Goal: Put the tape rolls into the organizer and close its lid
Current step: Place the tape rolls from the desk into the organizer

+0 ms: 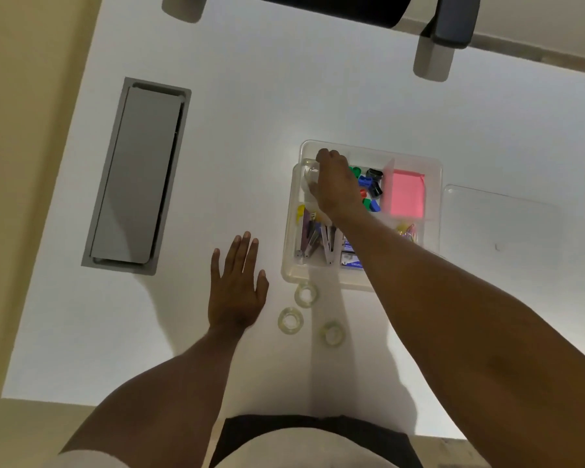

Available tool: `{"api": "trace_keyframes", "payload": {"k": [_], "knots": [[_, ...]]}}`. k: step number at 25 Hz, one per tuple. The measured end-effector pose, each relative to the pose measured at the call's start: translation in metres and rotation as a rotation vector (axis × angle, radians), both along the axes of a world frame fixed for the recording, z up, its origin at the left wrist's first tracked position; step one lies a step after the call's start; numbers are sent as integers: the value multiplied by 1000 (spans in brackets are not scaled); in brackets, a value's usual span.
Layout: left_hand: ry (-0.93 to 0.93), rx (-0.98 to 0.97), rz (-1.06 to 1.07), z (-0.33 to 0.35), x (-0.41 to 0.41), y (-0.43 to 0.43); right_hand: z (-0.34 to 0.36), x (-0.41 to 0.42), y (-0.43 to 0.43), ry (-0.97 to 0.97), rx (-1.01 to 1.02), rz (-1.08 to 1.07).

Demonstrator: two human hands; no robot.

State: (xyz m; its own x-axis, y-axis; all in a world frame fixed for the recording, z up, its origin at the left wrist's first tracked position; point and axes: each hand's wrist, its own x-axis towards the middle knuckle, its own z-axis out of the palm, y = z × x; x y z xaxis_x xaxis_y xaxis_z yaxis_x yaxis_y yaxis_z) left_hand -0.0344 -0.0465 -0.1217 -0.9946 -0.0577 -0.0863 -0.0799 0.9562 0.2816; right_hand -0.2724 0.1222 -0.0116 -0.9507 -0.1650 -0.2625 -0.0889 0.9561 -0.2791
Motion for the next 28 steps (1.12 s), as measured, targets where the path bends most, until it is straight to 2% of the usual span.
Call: {"api": "trace_keyframes", "payload": {"k": [10, 19, 22, 28], "knots": [[-4, -5, 7, -5, -5, -2, -9, -2, -8, 144, 45, 10], [5, -14, 8, 4, -7, -4, 9, 102, 11, 459, -272, -80], [16, -16, 5, 7, -7, -3, 0, 160, 24, 445, -252, -58], [46, -26, -1, 7, -2, -2, -29, 259, 65, 215, -187, -139]]}}
